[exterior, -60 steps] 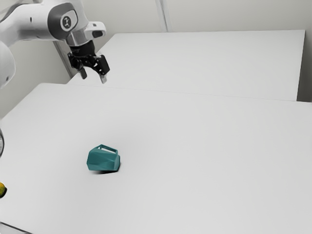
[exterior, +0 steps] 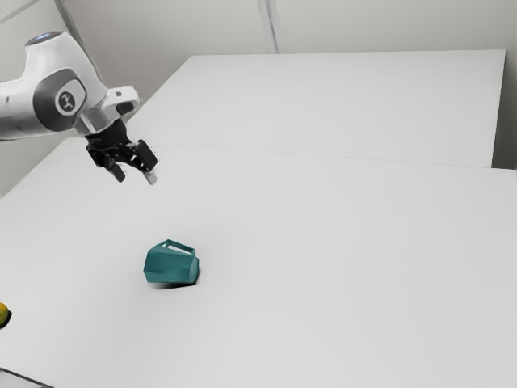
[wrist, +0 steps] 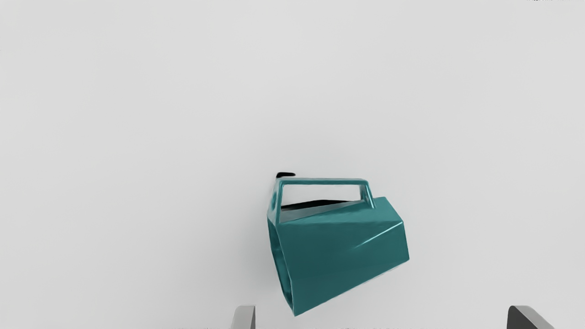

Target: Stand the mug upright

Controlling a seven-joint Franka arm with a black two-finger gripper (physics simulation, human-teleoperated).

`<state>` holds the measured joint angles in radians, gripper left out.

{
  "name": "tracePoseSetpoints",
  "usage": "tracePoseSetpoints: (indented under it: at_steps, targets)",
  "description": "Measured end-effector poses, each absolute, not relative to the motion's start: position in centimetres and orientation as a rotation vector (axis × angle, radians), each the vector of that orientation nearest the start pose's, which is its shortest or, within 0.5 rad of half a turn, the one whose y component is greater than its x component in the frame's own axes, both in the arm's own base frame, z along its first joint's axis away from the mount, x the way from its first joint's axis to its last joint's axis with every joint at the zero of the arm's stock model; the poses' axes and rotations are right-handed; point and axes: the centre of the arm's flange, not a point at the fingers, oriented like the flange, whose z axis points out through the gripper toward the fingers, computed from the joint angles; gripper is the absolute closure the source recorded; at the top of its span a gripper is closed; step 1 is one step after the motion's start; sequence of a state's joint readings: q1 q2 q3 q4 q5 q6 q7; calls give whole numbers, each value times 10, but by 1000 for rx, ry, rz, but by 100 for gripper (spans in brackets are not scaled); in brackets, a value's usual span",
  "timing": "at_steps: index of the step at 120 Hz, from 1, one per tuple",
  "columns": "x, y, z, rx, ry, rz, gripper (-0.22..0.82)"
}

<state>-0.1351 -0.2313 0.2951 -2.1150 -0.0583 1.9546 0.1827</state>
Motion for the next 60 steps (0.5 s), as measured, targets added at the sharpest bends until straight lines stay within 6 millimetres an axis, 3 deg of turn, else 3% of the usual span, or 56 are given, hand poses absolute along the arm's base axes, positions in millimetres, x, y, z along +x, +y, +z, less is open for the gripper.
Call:
tracePoseSetpoints:
  at_steps: [15,30,47,60]
  targets:
    - [440,114,485,-3333,-105,-274,0]
    - [403,131,462,-3408,-173,-454,0]
    - [373,149,436,-3504,-251,-692,0]
    - [371,159,418,-3520,-197,-802,0]
